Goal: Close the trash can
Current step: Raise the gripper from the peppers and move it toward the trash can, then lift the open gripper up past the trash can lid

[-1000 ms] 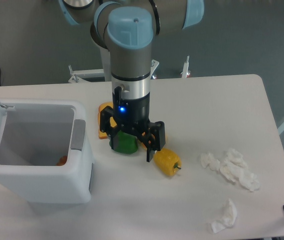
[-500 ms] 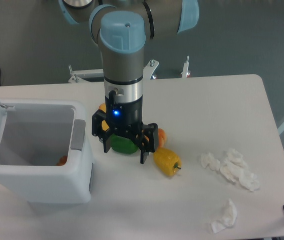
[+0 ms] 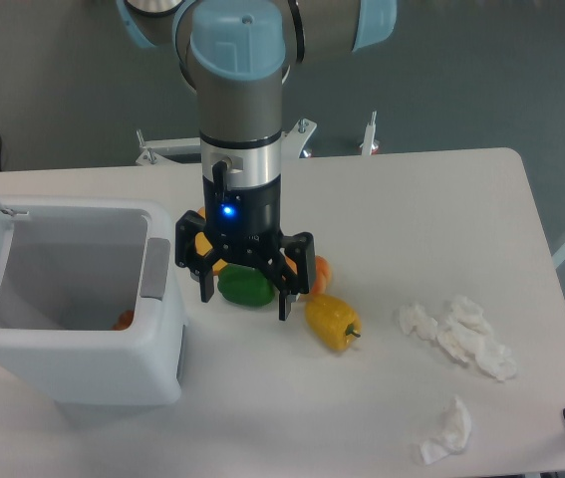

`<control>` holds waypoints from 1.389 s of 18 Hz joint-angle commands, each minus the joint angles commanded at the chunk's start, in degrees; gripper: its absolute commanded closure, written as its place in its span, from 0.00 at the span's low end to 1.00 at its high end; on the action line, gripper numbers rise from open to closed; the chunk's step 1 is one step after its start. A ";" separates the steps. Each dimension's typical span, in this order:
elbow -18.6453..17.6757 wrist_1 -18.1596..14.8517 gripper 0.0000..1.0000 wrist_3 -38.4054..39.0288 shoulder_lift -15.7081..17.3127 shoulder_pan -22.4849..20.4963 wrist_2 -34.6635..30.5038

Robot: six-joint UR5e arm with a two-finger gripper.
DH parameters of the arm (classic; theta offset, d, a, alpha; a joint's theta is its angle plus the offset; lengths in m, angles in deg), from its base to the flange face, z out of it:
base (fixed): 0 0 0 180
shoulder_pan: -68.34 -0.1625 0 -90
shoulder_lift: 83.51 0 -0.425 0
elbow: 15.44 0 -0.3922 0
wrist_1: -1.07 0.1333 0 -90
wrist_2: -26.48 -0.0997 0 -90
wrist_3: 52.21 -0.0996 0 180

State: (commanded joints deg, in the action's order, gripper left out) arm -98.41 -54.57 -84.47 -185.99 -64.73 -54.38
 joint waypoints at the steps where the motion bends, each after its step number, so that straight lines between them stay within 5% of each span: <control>1: 0.09 0.00 0.00 0.70 0.35 0.09 0.09; 8: 1.67 0.00 0.00 10.98 1.05 1.14 3.86; 25: 2.02 -0.09 0.00 17.76 7.64 2.46 13.70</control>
State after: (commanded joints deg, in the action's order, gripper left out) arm -96.39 -54.65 -66.71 -178.34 -62.26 -40.67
